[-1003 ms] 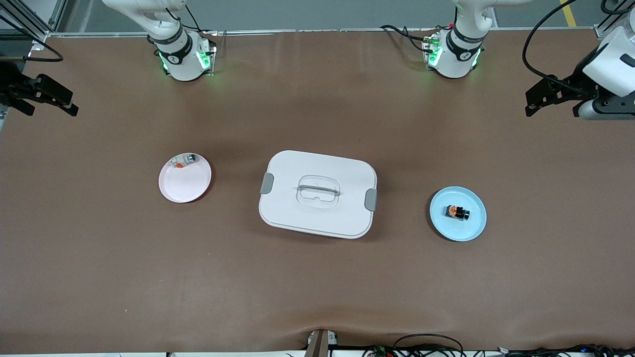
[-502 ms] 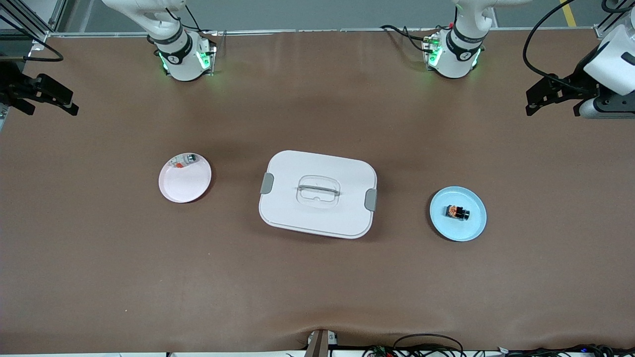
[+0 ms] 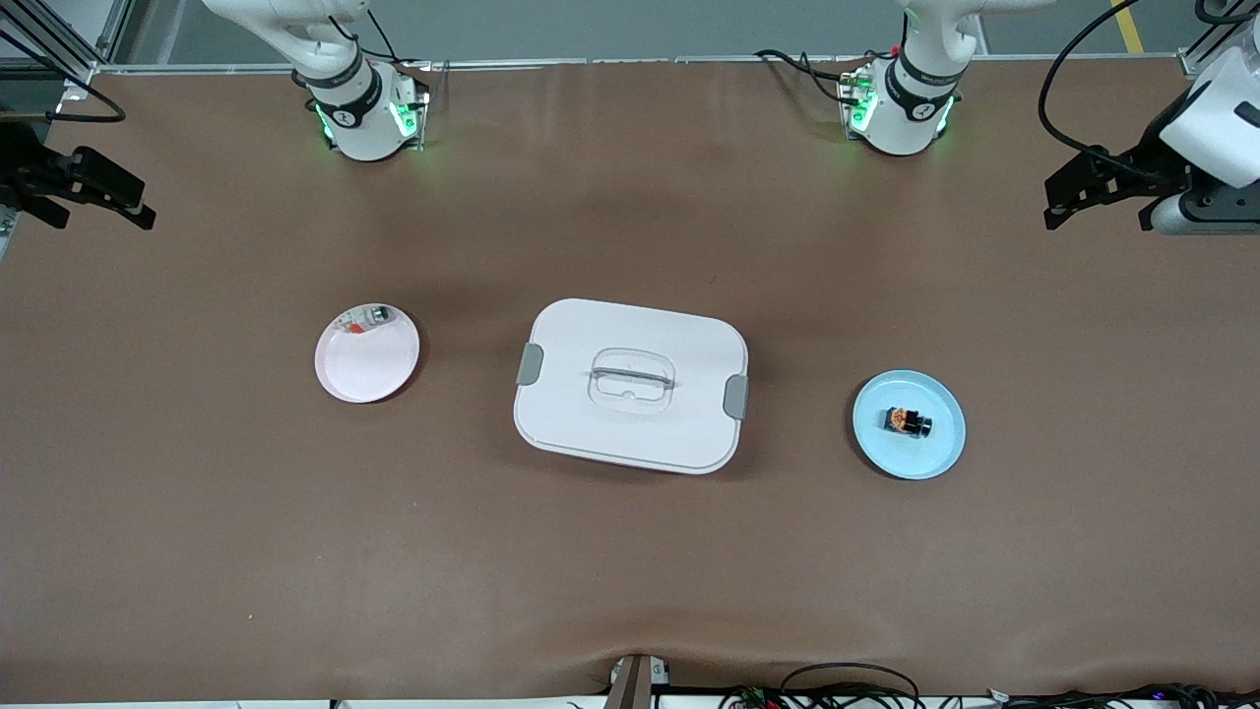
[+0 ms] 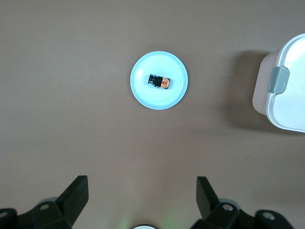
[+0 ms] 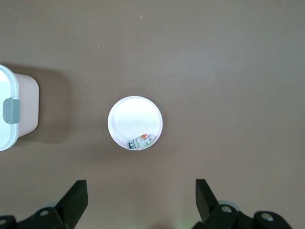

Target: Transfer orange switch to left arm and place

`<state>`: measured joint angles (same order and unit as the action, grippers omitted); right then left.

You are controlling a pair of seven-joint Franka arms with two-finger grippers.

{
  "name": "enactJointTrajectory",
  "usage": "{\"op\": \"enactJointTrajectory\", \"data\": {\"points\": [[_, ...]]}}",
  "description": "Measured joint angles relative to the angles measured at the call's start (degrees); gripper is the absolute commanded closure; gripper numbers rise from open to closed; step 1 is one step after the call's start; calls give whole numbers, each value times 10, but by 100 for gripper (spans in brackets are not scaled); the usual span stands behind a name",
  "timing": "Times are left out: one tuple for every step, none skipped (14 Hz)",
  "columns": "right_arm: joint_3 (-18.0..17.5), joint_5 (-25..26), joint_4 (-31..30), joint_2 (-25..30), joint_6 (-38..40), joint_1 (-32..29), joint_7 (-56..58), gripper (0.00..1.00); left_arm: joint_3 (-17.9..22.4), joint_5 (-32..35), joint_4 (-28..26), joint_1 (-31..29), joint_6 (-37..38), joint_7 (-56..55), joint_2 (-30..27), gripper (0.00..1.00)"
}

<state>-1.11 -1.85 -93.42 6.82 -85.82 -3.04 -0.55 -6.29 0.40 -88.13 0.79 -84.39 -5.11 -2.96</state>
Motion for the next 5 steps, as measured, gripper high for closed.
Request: {"op": "enactJointTrajectory", "data": {"points": [[0, 0, 0, 0, 0, 0, 0, 0, 0, 0, 1, 0, 0, 0, 0, 0], [0, 0, 0, 0, 0, 0, 0, 0, 0, 0, 2, 0, 0, 0, 0, 0], [0, 0, 0, 0, 0, 0, 0, 0, 0, 0, 2, 0, 0, 0, 0, 0], [0, 0, 0, 0, 0, 0, 0, 0, 0, 0, 2, 0, 0, 0, 0, 0], [0, 0, 0, 0, 0, 0, 0, 0, 0, 0, 2, 0, 0, 0, 0, 0]]}}
